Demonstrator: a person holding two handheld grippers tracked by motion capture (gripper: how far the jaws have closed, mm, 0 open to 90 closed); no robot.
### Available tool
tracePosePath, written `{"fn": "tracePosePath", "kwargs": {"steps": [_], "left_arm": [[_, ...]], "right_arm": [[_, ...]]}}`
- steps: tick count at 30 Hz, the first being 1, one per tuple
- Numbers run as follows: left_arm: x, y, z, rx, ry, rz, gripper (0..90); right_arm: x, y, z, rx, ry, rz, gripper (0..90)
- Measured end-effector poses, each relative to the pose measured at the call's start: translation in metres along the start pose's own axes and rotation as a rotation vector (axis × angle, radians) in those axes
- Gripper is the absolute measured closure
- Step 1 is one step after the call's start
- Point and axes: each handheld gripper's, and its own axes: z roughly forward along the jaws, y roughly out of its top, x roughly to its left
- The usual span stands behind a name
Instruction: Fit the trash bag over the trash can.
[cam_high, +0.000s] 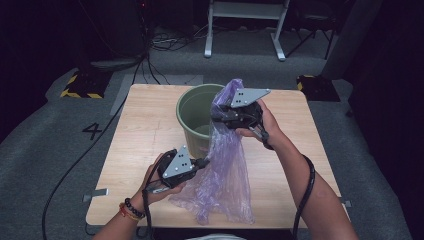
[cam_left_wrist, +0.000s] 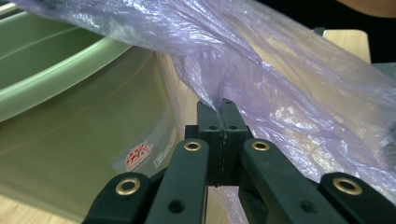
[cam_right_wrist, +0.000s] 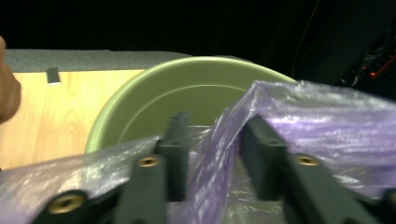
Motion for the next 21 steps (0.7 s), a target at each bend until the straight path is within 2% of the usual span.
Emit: {"fn": "tracePosePath", "kwargs": {"steps": [4, 7, 11, 15, 17, 21], "left_arm": [[0.000, -0.002, -0.004, 0.002, 0.018, -0.004, 90.0], [-0.002, -0.006, -0.007, 0.007, 0.023, -0.004, 90.0], [-0.003, -0.012, -0.005, 0.017, 0.025, -0.014, 90.0], [-0.002, -0.014, -0.005, 0.026, 0.033, -0.012, 90.0], [-0.002, -0.015, -0.008, 0.025, 0.041, -0.011, 90.0], [0.001, -0.018, -0.017, 0.010, 0.069, -0.026, 90.0]], "right_arm": [[-0.005, 0.000, -0.010, -0.036, -0.007, 0.031, 49.1], [-0.008, -0.001, -0.017, -0.050, -0.024, 0.028, 44.9], [-0.015, -0.003, -0.023, -0.062, -0.045, 0.047, 44.4], [-0.020, -0.008, -0.022, -0.058, -0.066, 0.072, 43.8], [-0.020, -0.008, -0.018, -0.033, -0.077, 0.064, 43.6], [-0.020, -0.007, -0.016, -0.044, -0.068, 0.078, 41.6]]}}
